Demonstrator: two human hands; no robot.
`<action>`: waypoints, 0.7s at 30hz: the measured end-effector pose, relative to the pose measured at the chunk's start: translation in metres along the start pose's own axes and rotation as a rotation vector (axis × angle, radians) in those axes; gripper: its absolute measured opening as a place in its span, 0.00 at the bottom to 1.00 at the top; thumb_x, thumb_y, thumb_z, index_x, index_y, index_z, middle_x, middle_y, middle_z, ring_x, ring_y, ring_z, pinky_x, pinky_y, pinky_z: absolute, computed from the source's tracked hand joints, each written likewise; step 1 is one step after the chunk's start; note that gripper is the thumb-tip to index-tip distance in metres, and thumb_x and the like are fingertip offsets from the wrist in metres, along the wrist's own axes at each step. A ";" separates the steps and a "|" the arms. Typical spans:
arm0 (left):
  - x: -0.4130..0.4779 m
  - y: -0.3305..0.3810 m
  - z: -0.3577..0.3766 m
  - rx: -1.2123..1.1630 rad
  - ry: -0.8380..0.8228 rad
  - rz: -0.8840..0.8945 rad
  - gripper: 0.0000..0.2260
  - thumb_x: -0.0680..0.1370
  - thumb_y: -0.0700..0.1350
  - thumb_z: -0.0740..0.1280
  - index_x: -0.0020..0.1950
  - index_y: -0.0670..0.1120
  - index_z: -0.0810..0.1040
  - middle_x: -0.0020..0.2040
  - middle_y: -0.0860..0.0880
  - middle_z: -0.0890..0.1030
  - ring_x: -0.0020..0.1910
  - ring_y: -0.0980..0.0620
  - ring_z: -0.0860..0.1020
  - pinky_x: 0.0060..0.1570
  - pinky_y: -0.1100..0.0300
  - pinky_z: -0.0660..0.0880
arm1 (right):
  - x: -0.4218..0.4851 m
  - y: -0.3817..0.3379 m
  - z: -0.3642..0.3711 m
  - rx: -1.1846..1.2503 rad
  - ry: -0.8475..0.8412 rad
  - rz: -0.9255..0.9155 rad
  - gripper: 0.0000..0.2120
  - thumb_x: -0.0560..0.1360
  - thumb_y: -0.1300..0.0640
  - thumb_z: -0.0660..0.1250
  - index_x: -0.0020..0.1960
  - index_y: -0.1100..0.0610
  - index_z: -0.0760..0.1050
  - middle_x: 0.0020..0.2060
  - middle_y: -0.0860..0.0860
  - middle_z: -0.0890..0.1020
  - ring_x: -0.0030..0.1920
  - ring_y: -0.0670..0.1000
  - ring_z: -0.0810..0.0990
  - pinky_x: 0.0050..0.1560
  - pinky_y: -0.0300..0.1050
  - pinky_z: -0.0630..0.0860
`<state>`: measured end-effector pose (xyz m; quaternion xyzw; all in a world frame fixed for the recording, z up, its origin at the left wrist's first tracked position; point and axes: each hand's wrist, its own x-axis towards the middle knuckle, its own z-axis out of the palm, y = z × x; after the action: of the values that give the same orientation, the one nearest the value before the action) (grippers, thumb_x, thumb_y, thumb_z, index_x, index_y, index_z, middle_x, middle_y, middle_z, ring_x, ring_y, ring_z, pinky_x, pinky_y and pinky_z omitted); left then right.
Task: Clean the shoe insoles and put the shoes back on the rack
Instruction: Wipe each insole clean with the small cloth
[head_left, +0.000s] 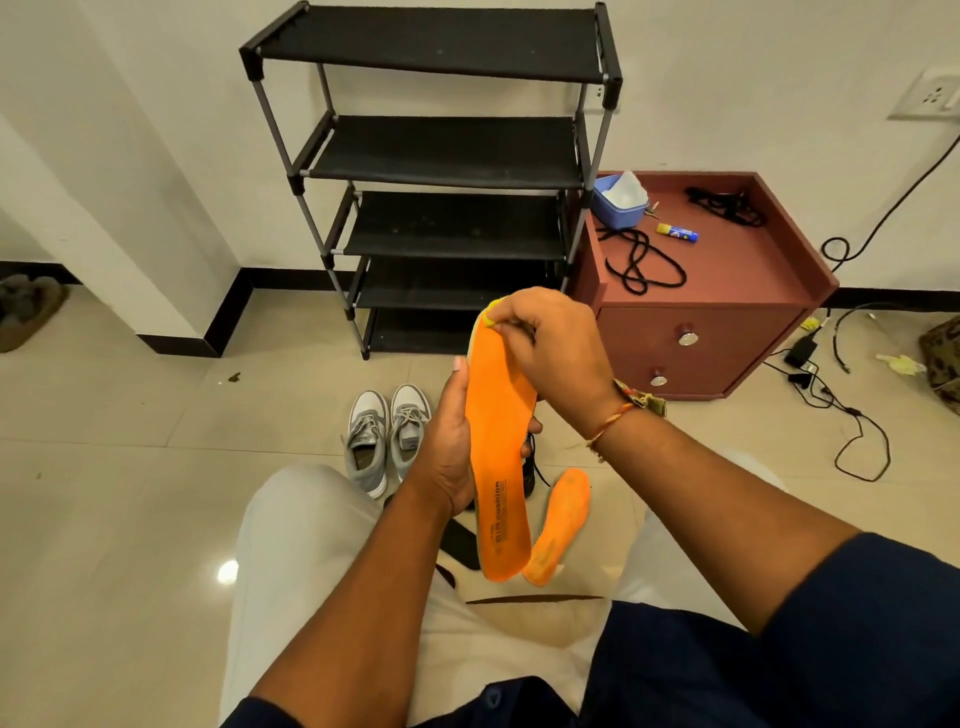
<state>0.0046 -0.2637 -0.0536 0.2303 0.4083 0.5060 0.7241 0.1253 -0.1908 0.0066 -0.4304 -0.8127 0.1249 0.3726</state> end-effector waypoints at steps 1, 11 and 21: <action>0.000 0.000 0.000 -0.010 0.005 0.010 0.32 0.80 0.69 0.51 0.69 0.47 0.75 0.53 0.38 0.83 0.45 0.44 0.82 0.41 0.51 0.77 | -0.004 -0.004 0.002 0.012 -0.032 -0.022 0.05 0.76 0.61 0.69 0.50 0.57 0.83 0.47 0.51 0.84 0.51 0.50 0.81 0.55 0.50 0.79; 0.000 0.008 -0.007 -0.201 0.117 0.054 0.35 0.81 0.69 0.46 0.65 0.44 0.78 0.63 0.36 0.81 0.63 0.38 0.78 0.69 0.40 0.69 | -0.066 -0.014 0.024 0.061 -0.353 -0.128 0.04 0.76 0.59 0.70 0.49 0.54 0.83 0.46 0.50 0.84 0.49 0.50 0.81 0.52 0.49 0.80; -0.003 0.002 0.005 -0.094 0.024 0.027 0.31 0.82 0.67 0.47 0.64 0.47 0.77 0.50 0.39 0.84 0.43 0.43 0.81 0.42 0.50 0.77 | -0.024 0.009 -0.002 -0.341 -0.161 -0.277 0.05 0.75 0.57 0.69 0.50 0.56 0.81 0.47 0.52 0.83 0.49 0.55 0.78 0.49 0.50 0.77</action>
<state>0.0070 -0.2656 -0.0477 0.1953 0.3896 0.5372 0.7222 0.1400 -0.2047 -0.0087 -0.3600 -0.9004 -0.0326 0.2423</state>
